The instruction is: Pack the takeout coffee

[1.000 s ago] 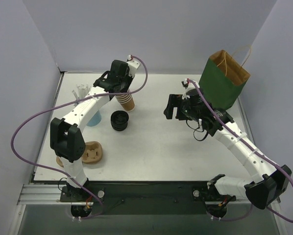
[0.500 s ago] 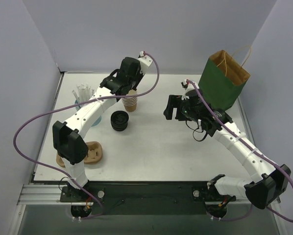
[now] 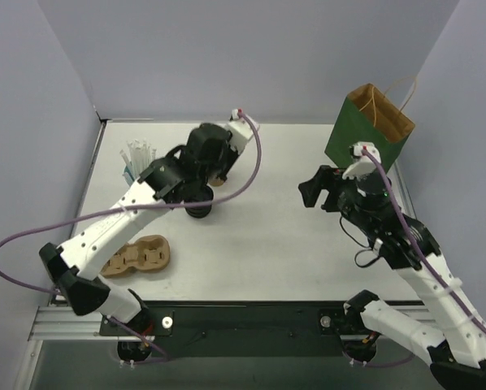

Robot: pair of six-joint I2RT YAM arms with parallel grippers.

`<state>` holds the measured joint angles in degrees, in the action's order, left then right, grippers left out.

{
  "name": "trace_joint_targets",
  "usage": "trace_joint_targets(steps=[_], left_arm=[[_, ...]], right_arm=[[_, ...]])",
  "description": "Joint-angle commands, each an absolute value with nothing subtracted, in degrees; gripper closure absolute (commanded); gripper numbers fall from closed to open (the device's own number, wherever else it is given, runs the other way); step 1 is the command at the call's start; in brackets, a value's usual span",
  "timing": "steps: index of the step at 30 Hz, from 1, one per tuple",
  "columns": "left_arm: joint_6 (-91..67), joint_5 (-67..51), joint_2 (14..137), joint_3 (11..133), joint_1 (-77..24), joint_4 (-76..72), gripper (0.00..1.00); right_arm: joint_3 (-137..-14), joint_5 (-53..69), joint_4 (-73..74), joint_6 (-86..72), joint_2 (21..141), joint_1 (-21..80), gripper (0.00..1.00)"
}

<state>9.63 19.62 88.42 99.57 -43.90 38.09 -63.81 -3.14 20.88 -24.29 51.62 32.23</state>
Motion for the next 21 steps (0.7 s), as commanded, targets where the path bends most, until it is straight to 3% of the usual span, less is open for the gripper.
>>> trace_joint_targets(steps=[1, 8, 21], left_arm=[[3.1, 22.2, 81.7, 86.4, -49.9, 34.4, 1.0], [-3.9, 23.3, 81.8, 74.3, -57.6, 27.2, 1.0], [-9.8, 21.8, 90.7, 70.8, -62.5, 22.9, 1.0]], right_arm=[[-61.9, -10.0, 21.6, -23.6, 43.9, 32.0, 0.23], [-61.0, -14.1, 22.5, -23.4, 37.8, 32.0, 0.23], [-60.9, -13.5, 24.3, -24.3, 36.7, 32.1, 0.23]])
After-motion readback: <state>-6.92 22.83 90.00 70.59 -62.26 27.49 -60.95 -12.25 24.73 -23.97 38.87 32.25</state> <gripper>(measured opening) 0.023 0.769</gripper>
